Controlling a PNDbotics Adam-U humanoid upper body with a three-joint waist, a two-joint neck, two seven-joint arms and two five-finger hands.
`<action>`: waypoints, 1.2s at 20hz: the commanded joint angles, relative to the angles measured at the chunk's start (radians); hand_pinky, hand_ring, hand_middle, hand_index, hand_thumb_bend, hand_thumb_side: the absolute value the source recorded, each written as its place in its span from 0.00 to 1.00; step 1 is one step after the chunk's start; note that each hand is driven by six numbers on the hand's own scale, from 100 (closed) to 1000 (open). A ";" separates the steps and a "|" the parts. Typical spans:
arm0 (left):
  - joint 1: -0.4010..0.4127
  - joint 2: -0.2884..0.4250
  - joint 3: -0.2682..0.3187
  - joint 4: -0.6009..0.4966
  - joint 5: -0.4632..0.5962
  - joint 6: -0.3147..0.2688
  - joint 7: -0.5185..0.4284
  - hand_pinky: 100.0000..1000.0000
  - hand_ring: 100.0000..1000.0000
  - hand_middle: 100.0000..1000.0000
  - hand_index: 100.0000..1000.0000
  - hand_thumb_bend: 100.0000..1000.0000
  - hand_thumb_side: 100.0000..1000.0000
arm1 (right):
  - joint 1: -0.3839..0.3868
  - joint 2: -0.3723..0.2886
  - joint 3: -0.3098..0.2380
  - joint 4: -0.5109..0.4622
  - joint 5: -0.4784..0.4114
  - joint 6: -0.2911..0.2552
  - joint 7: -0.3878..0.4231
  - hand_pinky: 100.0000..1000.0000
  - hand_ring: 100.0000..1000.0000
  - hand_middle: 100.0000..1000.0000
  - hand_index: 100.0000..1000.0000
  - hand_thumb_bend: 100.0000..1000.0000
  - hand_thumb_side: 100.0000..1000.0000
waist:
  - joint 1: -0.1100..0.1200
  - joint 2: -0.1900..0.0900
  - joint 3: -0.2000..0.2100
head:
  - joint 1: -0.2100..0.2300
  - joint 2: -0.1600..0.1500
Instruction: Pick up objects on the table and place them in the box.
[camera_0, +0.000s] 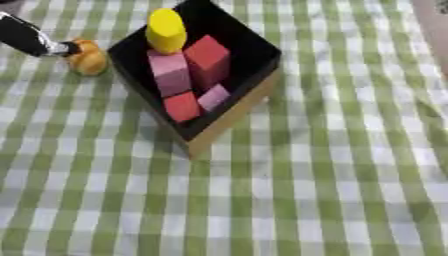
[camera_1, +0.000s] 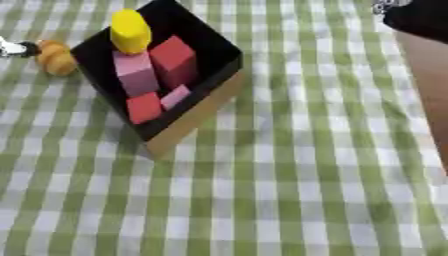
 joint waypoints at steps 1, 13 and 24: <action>-0.022 0.025 0.022 0.018 0.002 0.001 0.002 0.90 0.87 0.83 0.91 0.47 0.27 | -0.014 -0.032 -0.015 -0.015 0.002 -0.002 -0.007 0.77 0.66 0.55 0.83 0.00 0.46 | -0.003 -0.013 -0.004 | 0.016 -0.021; -0.035 0.010 0.038 0.093 0.007 0.000 0.039 0.90 0.88 0.87 0.90 0.43 0.25 | -0.029 -0.036 -0.024 -0.015 0.007 -0.002 -0.026 0.76 0.65 0.55 0.83 0.00 0.47 | -0.007 0.028 -0.022 | 0.018 -0.078; -0.047 -0.002 0.033 0.131 -0.015 0.000 0.013 0.89 0.88 0.86 0.89 0.36 0.16 | -0.028 -0.035 -0.023 -0.015 0.007 0.006 -0.032 0.76 0.65 0.54 0.83 0.00 0.49 | -0.002 0.056 -0.032 | 0.025 -0.091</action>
